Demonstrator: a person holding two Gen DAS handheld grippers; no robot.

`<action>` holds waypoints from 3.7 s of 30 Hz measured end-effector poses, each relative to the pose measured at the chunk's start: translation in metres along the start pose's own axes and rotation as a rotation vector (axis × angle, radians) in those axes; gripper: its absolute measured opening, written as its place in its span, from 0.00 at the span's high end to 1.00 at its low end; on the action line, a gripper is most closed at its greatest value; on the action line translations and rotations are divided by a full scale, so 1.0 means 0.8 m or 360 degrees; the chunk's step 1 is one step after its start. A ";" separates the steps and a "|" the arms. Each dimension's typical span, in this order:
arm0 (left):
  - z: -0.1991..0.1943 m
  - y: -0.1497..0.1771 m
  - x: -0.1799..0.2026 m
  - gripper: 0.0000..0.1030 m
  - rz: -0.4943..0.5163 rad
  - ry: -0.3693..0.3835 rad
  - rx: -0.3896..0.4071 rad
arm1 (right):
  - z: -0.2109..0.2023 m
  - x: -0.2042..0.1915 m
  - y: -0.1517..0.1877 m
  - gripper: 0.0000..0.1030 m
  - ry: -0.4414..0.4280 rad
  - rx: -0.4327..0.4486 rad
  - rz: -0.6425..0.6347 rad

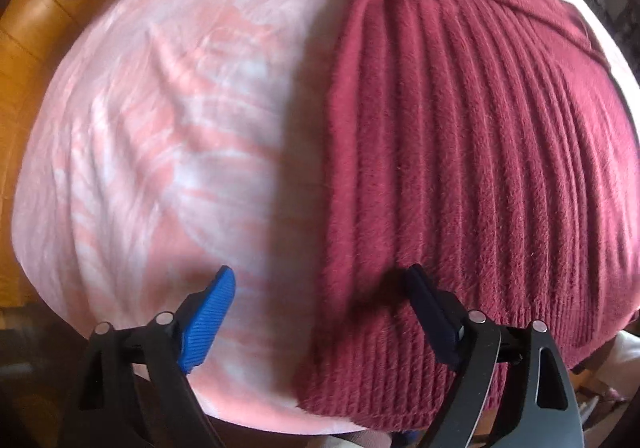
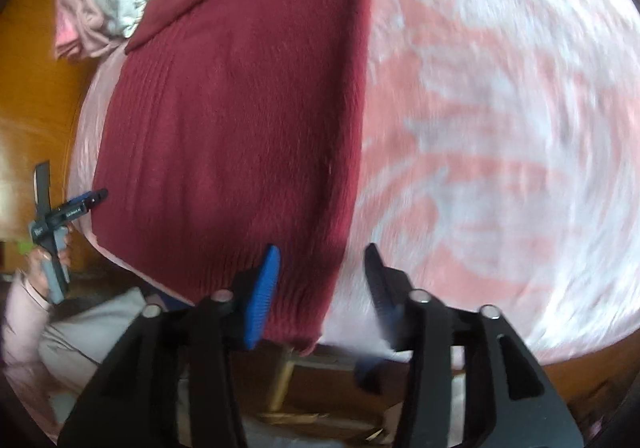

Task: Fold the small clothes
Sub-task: 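Grasp the ribbed hem of the sweater with both tools, then lift the hem with both tools and fold it toward the collar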

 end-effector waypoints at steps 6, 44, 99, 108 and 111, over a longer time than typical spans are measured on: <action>0.008 0.004 -0.027 0.14 -0.0119 0.0103 -0.0032 | 0.016 -0.013 0.011 0.52 0.0052 -0.0045 -0.0011; -0.022 0.021 0.073 0.93 -0.0063 0.0362 -0.0002 | -0.007 -0.035 0.010 0.95 -0.0252 -0.0048 0.0053; -0.061 -0.239 0.015 0.44 -0.0281 0.0226 0.0485 | -0.038 -0.030 -0.249 0.53 0.0003 0.0238 -0.0058; -0.014 -0.238 0.067 0.34 0.0103 0.0104 0.0341 | 0.005 -0.058 -0.256 0.52 0.0102 0.0138 -0.0264; 0.002 -0.237 0.078 0.34 0.0169 0.0059 0.0298 | 0.017 -0.065 -0.261 0.44 0.0137 0.0121 -0.0299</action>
Point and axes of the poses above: each gripper's, at about its wrist camera, not at the fingertips, and z roughly the way its jaws point, x to its right, y to its underside, the point moved 1 cm from there along z, roughly the way its jaws point, and after that the axes turned 11 degrees about y, right-handed, at the moved point
